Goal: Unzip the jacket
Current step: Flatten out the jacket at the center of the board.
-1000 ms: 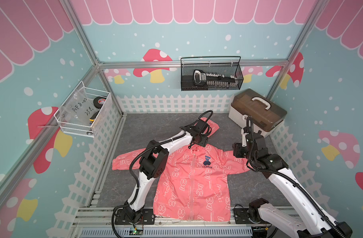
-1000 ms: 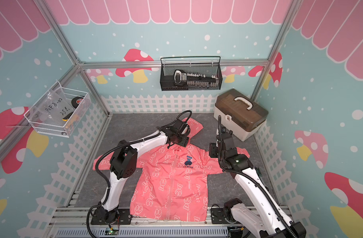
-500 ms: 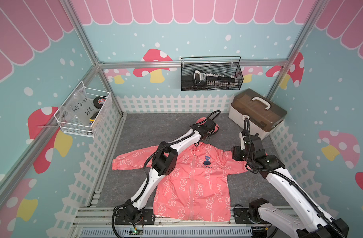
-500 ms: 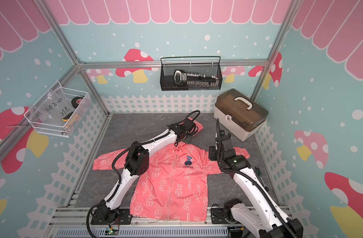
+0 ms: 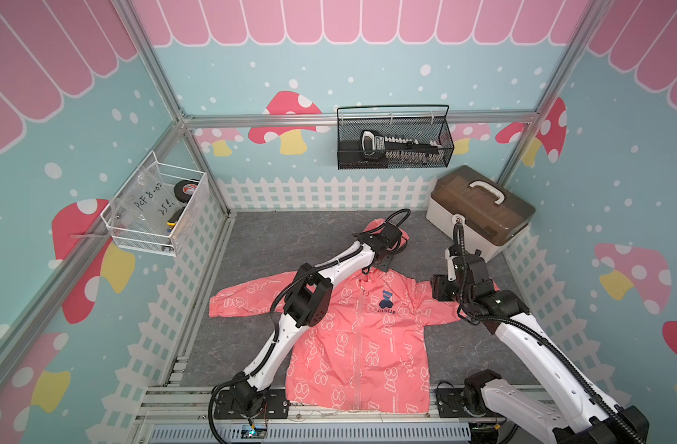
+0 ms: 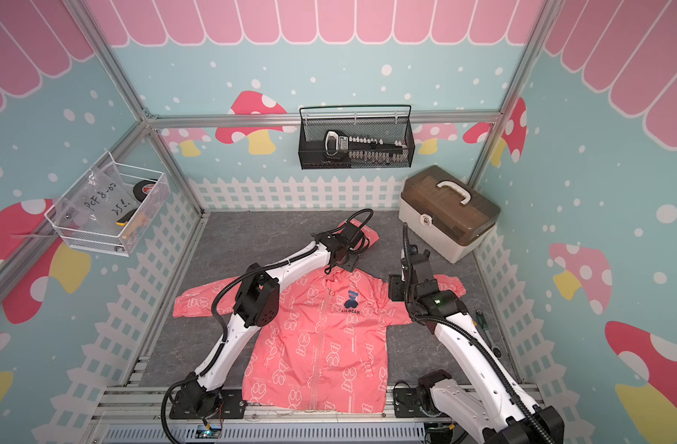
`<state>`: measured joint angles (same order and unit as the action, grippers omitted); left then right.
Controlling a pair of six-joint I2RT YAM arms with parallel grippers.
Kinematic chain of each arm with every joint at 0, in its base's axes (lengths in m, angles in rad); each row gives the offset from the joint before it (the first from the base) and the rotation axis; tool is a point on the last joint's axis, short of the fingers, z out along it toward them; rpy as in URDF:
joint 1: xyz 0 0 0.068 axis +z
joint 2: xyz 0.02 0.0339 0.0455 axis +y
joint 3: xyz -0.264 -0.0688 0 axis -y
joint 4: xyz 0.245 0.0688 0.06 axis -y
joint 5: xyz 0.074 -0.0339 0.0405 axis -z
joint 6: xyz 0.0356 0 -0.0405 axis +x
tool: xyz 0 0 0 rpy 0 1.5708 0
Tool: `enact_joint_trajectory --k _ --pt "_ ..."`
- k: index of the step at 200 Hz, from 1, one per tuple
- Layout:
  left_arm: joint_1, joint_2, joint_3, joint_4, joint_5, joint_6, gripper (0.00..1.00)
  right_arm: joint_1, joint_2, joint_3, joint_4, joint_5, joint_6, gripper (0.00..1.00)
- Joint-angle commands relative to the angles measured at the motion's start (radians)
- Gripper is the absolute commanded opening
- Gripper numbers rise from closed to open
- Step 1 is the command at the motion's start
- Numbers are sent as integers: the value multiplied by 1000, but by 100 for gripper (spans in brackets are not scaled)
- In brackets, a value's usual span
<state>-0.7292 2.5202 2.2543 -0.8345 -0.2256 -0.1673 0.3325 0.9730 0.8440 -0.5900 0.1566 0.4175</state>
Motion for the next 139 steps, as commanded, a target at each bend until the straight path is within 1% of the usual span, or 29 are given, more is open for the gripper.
enact_joint_trajectory --k 1,22,53,68,72,90,109,116,139 --pt "-11 -25 15 26 67 55 72 -7 -5 -20 8 -12 6 65" --pt "-20 -4 36 25 38 64 73 -7 -7 -23 7 -17 10 64" --pt "-16 40 85 1 -84 20 73 -7 -22 -39 8 -27 22 65" --pt "-16 57 107 -3 -87 1 72 -7 -26 -55 14 -35 34 64" --pt "-16 62 110 -3 -115 -4 72 -7 -25 -58 15 -38 39 64" --pt "-15 76 124 -3 -130 -23 69 -7 -29 -79 21 -55 53 64" --pt "-16 87 133 -3 -100 -15 68 -7 -37 -93 19 -61 58 64" --pt "-15 86 132 -2 -51 -6 68 -7 -41 -98 21 -60 58 64" --pt "-18 79 120 7 13 11 69 -7 -45 -102 20 -55 56 64"
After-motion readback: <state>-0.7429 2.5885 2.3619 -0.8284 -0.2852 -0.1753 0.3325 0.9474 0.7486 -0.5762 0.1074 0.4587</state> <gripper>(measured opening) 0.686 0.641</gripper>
